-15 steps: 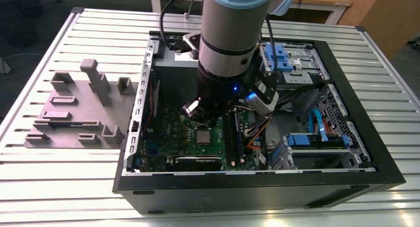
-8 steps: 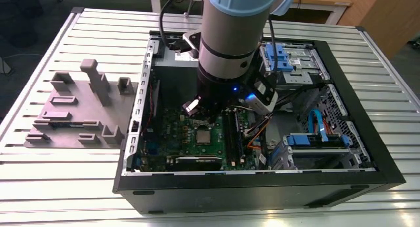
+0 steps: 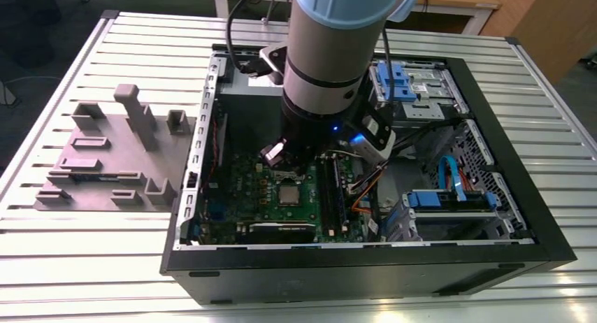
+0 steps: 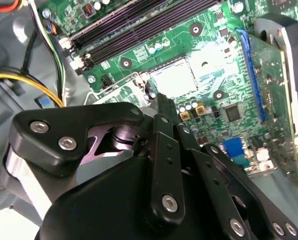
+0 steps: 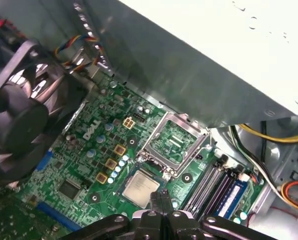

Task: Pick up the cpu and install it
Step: 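Close the cpu cover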

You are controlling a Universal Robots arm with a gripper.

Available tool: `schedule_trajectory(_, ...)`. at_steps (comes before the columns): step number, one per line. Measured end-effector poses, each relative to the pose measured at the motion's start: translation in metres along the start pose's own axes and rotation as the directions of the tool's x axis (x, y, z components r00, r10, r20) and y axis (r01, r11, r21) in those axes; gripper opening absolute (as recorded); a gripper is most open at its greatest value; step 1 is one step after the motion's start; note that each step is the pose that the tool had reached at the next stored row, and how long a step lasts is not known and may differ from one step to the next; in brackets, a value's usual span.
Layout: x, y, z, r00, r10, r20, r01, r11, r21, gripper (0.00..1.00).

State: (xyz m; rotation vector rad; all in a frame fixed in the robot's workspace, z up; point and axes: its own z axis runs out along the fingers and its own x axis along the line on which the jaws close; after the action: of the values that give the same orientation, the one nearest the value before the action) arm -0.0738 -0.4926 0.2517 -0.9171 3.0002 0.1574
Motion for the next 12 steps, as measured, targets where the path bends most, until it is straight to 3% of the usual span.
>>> schedule_trajectory(3,-0.0006,-0.0006,0.0006,0.9993,-0.037,-0.0037,0.037,0.9993,-0.0010,0.10)
schedule_trajectory(12,-0.0132,-0.0086,0.0027,0.9993,-0.037,-0.0040,0.037,0.9993,-0.0016,0.10)
